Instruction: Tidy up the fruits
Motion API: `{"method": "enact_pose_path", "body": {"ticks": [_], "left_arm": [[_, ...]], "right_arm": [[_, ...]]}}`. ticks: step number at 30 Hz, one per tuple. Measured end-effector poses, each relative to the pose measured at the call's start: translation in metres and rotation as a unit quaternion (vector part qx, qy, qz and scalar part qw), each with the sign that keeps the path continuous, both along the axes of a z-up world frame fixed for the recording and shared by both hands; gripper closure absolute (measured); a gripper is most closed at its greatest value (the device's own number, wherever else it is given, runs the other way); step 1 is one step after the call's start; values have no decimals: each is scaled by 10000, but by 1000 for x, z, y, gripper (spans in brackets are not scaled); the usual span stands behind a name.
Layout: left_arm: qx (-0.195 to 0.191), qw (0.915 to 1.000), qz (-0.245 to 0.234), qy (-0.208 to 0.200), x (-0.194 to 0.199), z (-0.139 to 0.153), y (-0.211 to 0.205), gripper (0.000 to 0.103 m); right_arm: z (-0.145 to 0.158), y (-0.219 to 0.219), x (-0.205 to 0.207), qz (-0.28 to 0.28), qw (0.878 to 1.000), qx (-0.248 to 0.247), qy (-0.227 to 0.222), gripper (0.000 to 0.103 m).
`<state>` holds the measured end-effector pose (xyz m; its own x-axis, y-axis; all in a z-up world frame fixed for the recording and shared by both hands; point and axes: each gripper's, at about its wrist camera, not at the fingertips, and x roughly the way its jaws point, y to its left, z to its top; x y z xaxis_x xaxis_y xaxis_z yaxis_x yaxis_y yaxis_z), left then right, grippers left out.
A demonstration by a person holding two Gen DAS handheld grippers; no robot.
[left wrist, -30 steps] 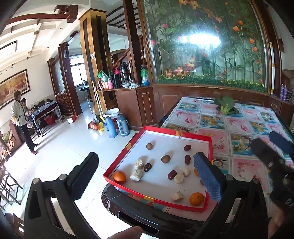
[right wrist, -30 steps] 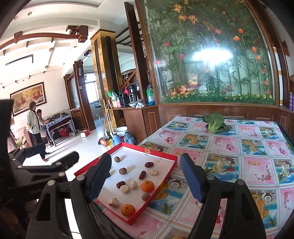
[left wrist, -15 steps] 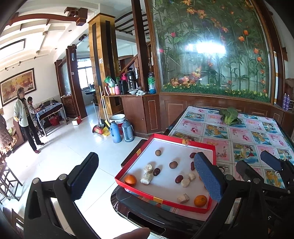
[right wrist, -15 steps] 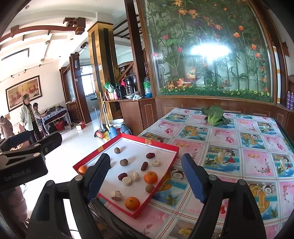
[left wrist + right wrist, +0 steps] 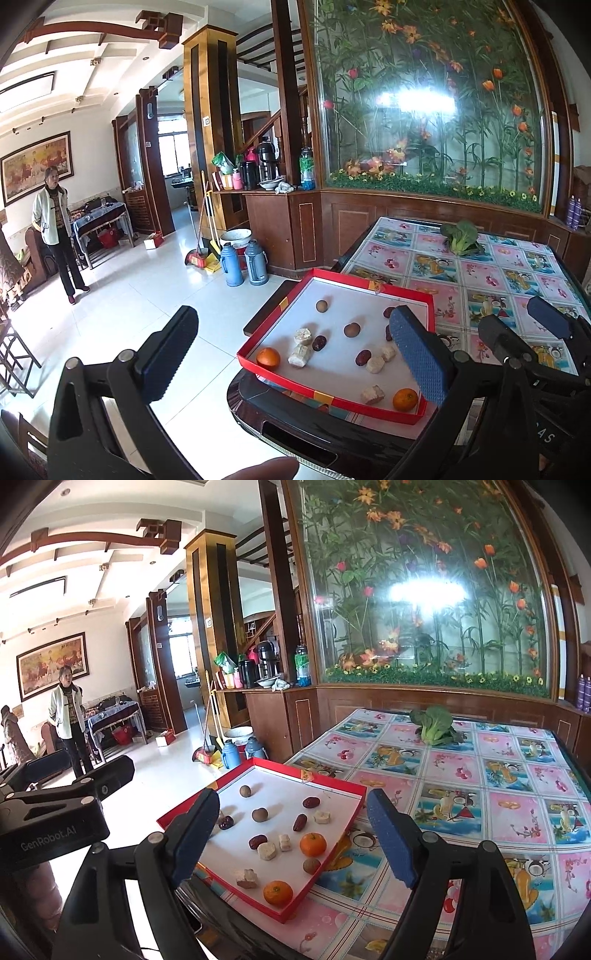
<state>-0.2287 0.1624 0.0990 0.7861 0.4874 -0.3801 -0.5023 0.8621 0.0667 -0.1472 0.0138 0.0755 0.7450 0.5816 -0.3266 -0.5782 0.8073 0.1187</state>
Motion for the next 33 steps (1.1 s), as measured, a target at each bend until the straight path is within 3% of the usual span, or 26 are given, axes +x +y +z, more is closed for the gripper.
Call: {"method": "enact_pose_path", "body": {"ticks": [33], "left_arm": [[-73,10000,-48,-21,-4,3,2,0]], "right_arm": [[1,7,1,39,10000,-60,-63,21]]}}
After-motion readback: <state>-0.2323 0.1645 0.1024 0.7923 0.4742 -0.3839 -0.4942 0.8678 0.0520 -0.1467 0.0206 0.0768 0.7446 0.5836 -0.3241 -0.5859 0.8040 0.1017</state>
